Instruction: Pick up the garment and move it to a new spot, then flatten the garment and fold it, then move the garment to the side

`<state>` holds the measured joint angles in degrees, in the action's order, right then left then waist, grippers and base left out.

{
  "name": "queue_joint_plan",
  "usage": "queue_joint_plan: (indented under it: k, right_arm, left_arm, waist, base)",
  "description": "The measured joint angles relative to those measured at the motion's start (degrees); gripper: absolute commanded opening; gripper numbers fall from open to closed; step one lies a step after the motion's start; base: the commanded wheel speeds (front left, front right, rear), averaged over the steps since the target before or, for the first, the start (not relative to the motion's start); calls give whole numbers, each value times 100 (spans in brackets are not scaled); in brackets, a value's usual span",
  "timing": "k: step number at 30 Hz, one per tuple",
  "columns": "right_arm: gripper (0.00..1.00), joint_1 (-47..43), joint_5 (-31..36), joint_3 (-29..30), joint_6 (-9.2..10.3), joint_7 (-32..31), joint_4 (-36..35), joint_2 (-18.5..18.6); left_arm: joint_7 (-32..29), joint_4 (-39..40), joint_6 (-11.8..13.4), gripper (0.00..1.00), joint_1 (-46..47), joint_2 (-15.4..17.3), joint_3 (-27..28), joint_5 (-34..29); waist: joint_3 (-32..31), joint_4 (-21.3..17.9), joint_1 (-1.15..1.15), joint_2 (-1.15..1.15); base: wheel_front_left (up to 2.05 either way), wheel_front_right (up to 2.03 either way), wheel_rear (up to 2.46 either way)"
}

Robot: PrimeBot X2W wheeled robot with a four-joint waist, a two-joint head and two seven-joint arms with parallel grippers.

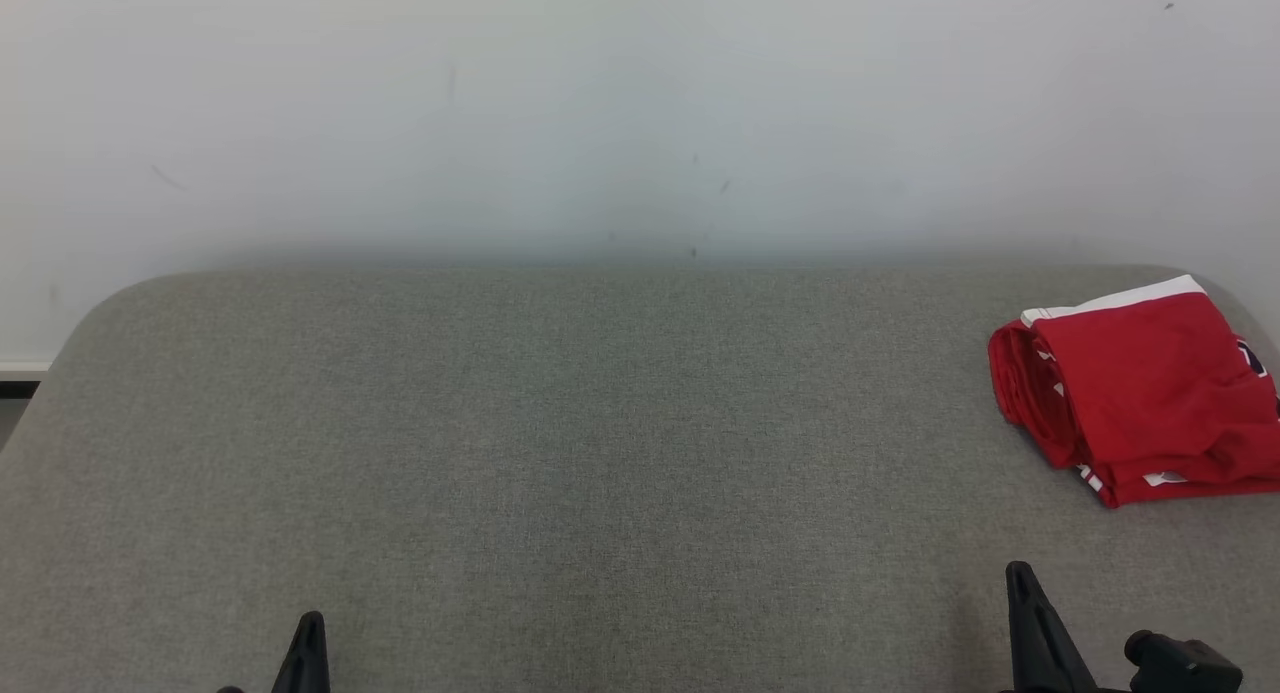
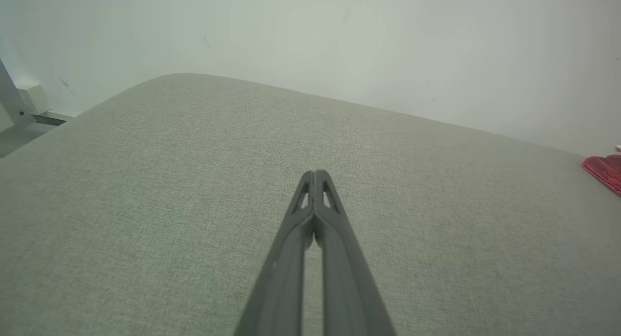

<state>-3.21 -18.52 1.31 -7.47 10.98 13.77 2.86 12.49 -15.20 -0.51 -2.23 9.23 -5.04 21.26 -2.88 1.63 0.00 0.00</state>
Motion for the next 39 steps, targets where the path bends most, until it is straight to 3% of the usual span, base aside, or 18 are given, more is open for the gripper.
queue_joint_plan:
  k: [26, 39]
  right_arm:
    - [0, 469, -2426, 509, 1, -890, 193, -3]
    - [0, 697, -3346, 701, 1, -1233, 255, -3]
  left_arm:
    - [-352, -66, -220, 0, 374, -210, 105, 2455]
    - [-486, -96, -309, 0, 524, -304, 140, 3382]
  waist:
    - [73, -38, 0, 0]
    - [109, -56, 0, 0]
  base:
    - [0, 0, 0]
    - [0, 0, 0]
